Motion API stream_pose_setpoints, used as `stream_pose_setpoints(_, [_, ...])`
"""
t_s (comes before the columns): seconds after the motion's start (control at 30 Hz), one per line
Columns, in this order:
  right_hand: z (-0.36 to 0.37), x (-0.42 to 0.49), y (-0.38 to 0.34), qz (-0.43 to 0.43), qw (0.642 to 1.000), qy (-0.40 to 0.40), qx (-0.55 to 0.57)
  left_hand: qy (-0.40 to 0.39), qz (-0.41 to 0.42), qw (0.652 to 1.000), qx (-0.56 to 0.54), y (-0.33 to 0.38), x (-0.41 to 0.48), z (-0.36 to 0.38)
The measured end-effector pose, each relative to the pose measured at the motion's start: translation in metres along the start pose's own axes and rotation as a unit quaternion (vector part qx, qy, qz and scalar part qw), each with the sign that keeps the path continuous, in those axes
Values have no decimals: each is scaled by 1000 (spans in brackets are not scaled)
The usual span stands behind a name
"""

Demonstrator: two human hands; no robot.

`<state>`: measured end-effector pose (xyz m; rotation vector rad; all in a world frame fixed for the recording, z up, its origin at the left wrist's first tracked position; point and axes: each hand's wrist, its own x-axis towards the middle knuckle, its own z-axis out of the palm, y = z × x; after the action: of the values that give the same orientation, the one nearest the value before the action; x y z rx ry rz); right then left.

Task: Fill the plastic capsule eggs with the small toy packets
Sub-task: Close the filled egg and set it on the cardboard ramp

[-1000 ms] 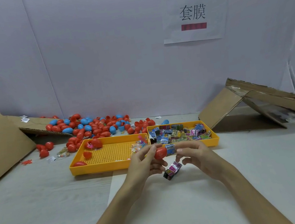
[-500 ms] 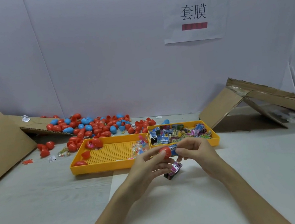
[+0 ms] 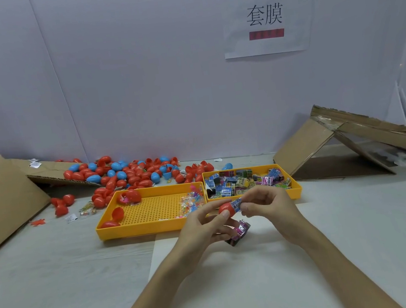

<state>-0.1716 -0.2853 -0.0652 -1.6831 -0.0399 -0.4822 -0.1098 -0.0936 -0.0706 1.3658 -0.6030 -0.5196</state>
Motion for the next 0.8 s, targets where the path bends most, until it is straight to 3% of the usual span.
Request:
stream_pose_setpoints(0.17, [4,2,0,-16,999,30,-30,15,8,1000,13,-1,3,0])
stream_pose_setpoints(0.53, [6,-2,-3,-7,1000,-19,7,17,6,1000,25,-5,4,-3])
stream_pose_setpoints(0.8, [11,-1,-2,-37,998,-20,-41,24,17,999,39,-8,6,-3])
